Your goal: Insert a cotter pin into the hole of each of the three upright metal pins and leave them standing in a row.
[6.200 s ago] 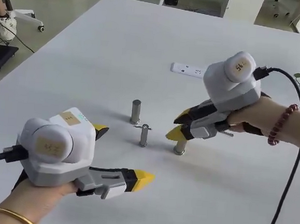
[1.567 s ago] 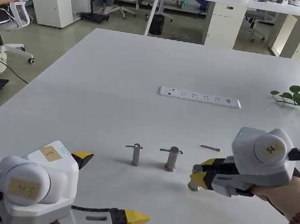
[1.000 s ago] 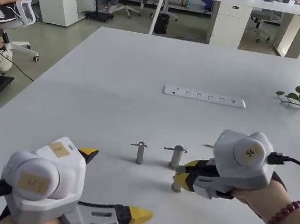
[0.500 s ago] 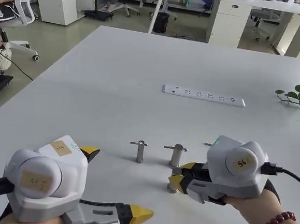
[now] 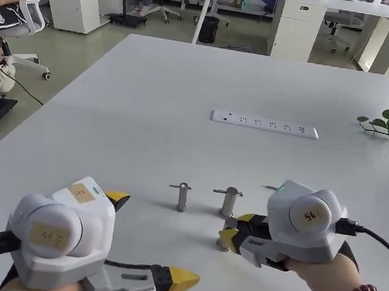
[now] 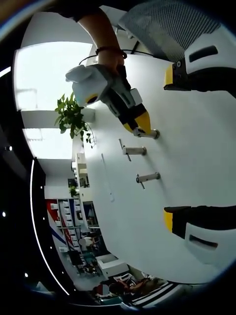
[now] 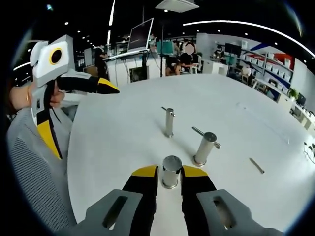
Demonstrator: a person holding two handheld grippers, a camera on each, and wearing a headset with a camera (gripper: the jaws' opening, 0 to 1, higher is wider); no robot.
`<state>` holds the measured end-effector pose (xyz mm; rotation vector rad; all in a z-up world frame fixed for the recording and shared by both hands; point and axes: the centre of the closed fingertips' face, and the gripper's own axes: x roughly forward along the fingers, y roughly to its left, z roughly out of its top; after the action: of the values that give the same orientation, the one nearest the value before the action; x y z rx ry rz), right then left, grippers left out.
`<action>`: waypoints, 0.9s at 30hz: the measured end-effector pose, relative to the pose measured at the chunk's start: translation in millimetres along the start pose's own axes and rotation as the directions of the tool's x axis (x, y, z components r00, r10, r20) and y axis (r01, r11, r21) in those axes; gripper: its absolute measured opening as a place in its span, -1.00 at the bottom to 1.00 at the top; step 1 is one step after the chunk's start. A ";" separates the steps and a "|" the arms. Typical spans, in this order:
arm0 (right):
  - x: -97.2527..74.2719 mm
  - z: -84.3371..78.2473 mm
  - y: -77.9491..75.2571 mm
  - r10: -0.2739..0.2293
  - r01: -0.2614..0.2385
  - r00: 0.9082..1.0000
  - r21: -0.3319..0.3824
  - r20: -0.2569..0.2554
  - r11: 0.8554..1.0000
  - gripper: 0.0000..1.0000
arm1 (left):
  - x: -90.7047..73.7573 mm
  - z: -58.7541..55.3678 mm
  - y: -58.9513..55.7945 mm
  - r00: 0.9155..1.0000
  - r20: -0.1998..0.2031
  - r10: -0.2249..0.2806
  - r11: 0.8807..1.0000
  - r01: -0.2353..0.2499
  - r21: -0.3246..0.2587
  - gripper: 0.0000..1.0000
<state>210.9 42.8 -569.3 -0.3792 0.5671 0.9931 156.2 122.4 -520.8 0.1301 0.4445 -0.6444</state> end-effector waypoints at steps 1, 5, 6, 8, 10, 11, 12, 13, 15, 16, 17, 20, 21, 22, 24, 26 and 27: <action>-1.2 0.5 1.1 0.002 -0.002 1.000 -0.007 0.002 1.000 -0.71 | 0.1 0.1 0.5 1.000 0.001 0.002 1.000 -0.002 0.000 0.97; -6.0 1.4 1.6 0.017 -0.017 1.000 -0.016 0.004 1.000 -0.65 | 0.6 1.0 -0.6 1.000 0.005 -0.002 1.000 0.002 -0.001 0.98; -8.3 2.0 1.6 0.020 -0.020 1.000 -0.017 0.003 1.000 -0.63 | 0.7 1.2 -0.8 1.000 0.007 -0.003 1.000 0.003 -0.001 0.98; -12.5 2.3 -0.3 0.019 -0.019 1.000 -0.022 -0.001 1.000 -0.60 | 0.8 1.6 -0.7 1.000 0.009 -0.002 1.000 0.002 -0.003 0.98; -16.1 0.3 -3.1 0.016 -0.017 1.000 -0.035 -0.018 0.999 -0.62 | 0.7 2.5 -0.3 1.000 0.014 -0.001 1.000 0.001 -0.008 0.98; -18.4 -0.3 -5.6 0.013 -0.014 1.000 -0.036 -0.022 0.999 -0.62 | 0.8 2.9 -0.3 1.000 0.016 -0.001 1.000 0.001 -0.010 0.98; -20.0 -0.4 -7.1 0.013 -0.014 1.000 -0.037 -0.022 0.999 -0.61 | 0.8 2.9 -0.3 1.000 0.016 -0.001 1.000 0.001 -0.011 0.98; -22.3 -1.3 -9.9 0.012 -0.013 1.000 -0.039 -0.027 0.999 -0.61 | 1.0 2.1 -0.4 1.000 0.012 -0.001 1.000 0.001 -0.012 0.98; -25.3 -2.6 -13.3 0.013 -0.015 0.999 -0.043 -0.035 0.999 -0.61 | 1.2 0.4 -0.6 1.000 0.002 -0.002 1.000 0.002 -0.010 0.98; -27.3 -3.5 -15.5 0.016 -0.018 0.999 -0.047 -0.040 0.999 -0.61 | 1.3 0.1 -0.7 1.000 0.000 -0.002 1.000 0.002 -0.009 0.98; -28.6 -4.2 -17.3 0.016 -0.018 0.999 -0.051 -0.043 0.999 -0.61 | 1.4 0.1 -0.8 1.000 0.000 -0.001 1.000 0.001 -0.008 0.98; -33.9 -5.7 -25.1 0.013 -0.016 0.999 -0.062 -0.052 0.998 -0.61 | 1.6 0.5 -0.9 1.000 0.003 -0.001 1.000 0.001 -0.012 0.97; -34.8 -6.0 -27.0 0.014 -0.017 0.998 -0.066 -0.055 0.998 -0.62 | 1.5 0.4 -0.6 1.000 0.004 0.001 1.000 -0.001 -0.013 0.97; -35.9 -6.9 -28.6 0.020 -0.025 0.998 -0.078 -0.064 0.997 -0.62 | 1.5 0.3 -0.5 1.000 0.004 0.001 1.000 -0.001 -0.013 0.97; -37.6 -9.4 -34.5 0.025 -0.034 0.996 -0.114 -0.083 0.993 -0.64 | 1.9 -0.3 -1.2 1.000 0.002 -0.003 1.000 0.003 -0.013 0.97; -37.3 -11.4 -41.6 0.022 -0.034 0.995 -0.117 -0.097 0.993 -0.65 | 2.6 -0.8 -2.8 1.000 0.000 -0.010 1.000 0.010 -0.010 0.97; -37.1 -12.5 -46.0 0.025 -0.037 0.994 -0.115 -0.104 0.993 -0.65 | 3.1 -1.0 -3.5 1.000 -0.002 -0.013 1.000 0.013 -0.008 0.97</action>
<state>231.6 -12.0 -554.7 -0.5297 0.6107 1.0439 156.0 118.2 -523.0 0.1206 0.4505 -0.6548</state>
